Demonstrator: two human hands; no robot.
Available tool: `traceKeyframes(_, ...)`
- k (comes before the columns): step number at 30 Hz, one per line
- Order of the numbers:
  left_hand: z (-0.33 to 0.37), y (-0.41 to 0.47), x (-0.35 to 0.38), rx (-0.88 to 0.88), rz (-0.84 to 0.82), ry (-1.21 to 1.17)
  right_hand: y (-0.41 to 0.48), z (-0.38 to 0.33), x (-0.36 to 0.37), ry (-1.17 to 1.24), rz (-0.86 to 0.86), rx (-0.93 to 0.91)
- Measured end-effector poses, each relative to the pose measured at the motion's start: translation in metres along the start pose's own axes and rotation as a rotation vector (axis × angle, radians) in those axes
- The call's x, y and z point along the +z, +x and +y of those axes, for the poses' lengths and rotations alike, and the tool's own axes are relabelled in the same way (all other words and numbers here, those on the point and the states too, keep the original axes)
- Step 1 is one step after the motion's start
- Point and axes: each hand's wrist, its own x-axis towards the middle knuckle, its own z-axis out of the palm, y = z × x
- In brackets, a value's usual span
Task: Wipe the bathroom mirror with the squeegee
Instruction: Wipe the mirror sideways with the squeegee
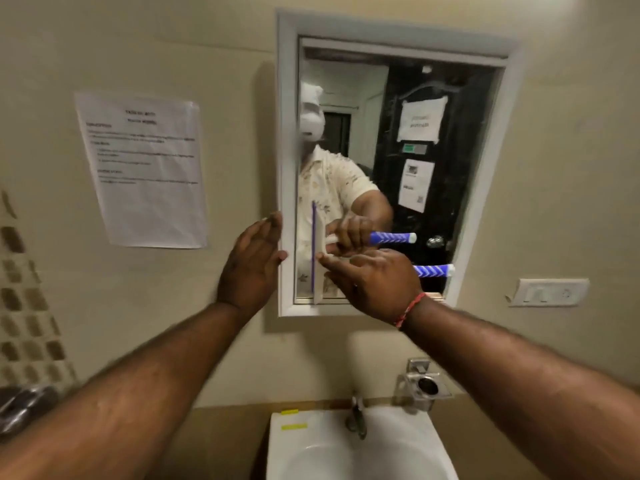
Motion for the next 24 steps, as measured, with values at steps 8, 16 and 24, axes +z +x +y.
traceKeyframes(8, -0.02, -0.001, -0.002, 0.141, -0.048, -0.012, 0.0, 0.001, 0.02, 0.003, 0.072, -0.02)
traceKeyframes(16, -0.023, -0.006, -0.002, 0.148, -0.058, -0.008, 0.009, -0.015, 0.033, -0.013, 0.043, -0.029)
traceKeyframes(24, -0.021, -0.012, -0.004, 0.129, -0.076, -0.016, 0.009, -0.016, 0.031, -0.016, -0.008, -0.011)
